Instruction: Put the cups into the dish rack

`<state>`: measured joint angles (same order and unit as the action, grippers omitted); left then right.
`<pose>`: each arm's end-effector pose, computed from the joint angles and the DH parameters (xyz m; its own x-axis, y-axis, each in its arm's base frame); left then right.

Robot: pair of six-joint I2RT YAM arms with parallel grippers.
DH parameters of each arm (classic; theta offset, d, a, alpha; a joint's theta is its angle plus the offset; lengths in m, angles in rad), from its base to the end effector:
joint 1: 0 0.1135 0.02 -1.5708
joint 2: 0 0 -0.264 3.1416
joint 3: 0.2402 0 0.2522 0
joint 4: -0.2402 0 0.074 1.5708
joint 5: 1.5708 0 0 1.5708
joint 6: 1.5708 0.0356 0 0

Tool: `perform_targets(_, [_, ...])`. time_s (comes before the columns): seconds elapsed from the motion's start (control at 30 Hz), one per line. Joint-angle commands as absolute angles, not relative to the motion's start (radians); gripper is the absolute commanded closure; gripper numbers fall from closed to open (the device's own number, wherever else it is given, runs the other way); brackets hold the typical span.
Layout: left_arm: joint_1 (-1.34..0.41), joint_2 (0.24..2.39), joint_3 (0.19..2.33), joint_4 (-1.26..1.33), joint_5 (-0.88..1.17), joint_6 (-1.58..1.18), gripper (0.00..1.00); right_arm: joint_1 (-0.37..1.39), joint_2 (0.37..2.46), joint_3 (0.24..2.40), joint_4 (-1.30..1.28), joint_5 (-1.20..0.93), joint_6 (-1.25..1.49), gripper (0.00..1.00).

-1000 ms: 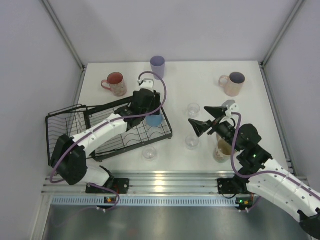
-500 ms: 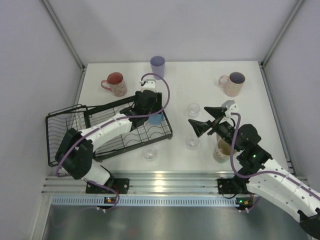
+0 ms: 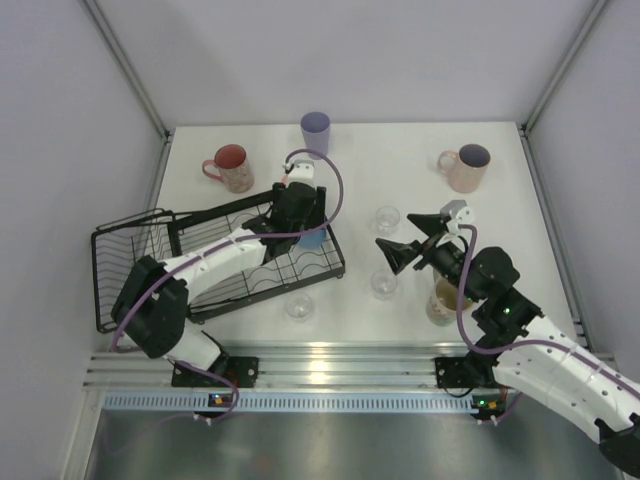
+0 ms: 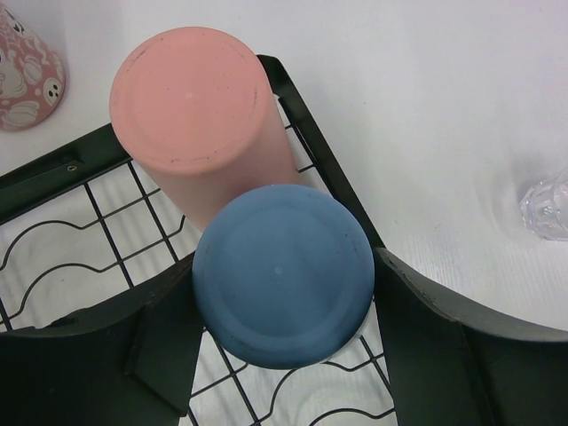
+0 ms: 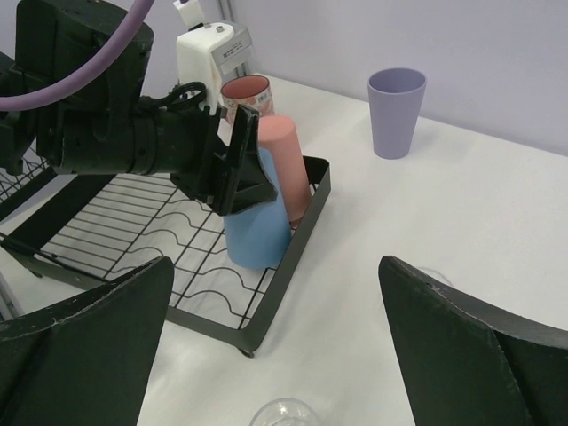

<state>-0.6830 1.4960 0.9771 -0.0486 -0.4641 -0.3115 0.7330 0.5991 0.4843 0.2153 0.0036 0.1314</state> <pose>0.2676 -0.1972 0.2505 -0.4801 0.0373 -0.8764 0.1307 0.9910 -0.0294 0.1199 0.1078 0.3049 -0.0134 0.1642 -0.9863 -0.6705 0.7303 0.1307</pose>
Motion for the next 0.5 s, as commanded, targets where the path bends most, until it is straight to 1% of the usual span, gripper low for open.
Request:
perform_targets(0.0, [-0.69,1.445,0.974,-0.034,-0.456,-0.317,0.29,0.75,0.606,0.514,0.241,0.008,0.121,0.01])
perform_targets(0.07, [-0.69,1.425,0.974,-0.041,-0.428,-0.328,0.26,0.75,0.611,0.514,0.239,0.008,0.121,0.01])
perform_targets(0.1, [-0.69,1.419,0.973,-0.043,-0.417,-0.333,0.19,0.752,0.611,0.514,0.239,0.008,0.121,0.01])
perform_targets(0.13, [-0.69,1.411,0.971,-0.043,-0.411,-0.337,0.18,0.752,0.612,0.514,0.239,0.008,0.121,0.01])
perform_targets(0.27, [-0.69,1.39,0.979,-0.058,-0.385,-0.35,0.14,0.75,0.609,0.512,0.238,0.008,0.121,0.0])
perform_targets(0.47, [-0.69,1.368,0.989,-0.081,-0.376,-0.354,0.13,0.75,0.604,0.511,0.23,0.012,0.121,0.01])
